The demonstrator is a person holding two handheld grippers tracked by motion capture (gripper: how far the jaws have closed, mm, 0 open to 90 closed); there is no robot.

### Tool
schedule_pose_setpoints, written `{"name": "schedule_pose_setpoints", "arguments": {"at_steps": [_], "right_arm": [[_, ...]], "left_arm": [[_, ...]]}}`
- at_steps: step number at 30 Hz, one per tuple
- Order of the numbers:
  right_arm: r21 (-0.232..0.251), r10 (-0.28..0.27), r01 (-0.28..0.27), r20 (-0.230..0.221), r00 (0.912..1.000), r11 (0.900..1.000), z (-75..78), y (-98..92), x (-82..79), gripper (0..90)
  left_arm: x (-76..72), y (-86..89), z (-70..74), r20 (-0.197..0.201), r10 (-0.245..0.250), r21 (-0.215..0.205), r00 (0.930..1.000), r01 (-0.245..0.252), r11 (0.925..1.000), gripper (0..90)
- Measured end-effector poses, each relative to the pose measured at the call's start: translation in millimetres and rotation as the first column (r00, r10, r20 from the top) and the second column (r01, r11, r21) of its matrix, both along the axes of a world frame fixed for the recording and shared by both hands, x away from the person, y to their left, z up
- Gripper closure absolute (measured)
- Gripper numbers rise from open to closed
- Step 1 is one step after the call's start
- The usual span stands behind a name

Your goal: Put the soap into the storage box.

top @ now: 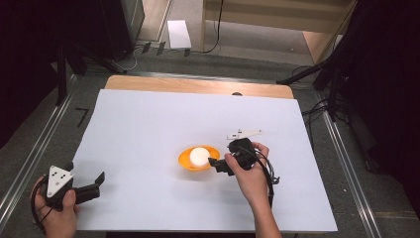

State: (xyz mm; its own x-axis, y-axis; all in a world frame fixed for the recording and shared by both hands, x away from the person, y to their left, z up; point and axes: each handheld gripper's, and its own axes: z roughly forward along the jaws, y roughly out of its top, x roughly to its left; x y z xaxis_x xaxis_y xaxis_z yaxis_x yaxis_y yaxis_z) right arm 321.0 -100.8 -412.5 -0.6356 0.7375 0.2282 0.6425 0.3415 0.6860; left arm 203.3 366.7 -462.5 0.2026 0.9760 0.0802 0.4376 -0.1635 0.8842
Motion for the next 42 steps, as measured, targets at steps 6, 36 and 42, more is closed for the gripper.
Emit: {"name": "schedule_pose_setpoints", "arguments": {"at_steps": [6,36,42], "right_arm": [[0.019,-0.032,0.032,0.013,0.9994,0.999,-4.2,-22.0,-3.0,12.7],[0.044,-0.175,0.174,0.01,0.9846,0.984,-38.2,-120.0,-23.9,5.8],[0.046,-0.184,0.183,0.032,0.9824,0.982,-42.7,-134.7,-30.6,3.6]], "left_arm": [[-0.2,0.0,-0.1,0.004,0.001,0.001,1.0,-0.001,1.0,0.0],[-0.3,-0.9,-0.1,0.001,0.003,0.009,1.0,-0.003,1.0,0.0],[-0.3,-0.9,0.0,0.0,0.003,0.01,1.0,-0.003,0.9999,0.0]]}}
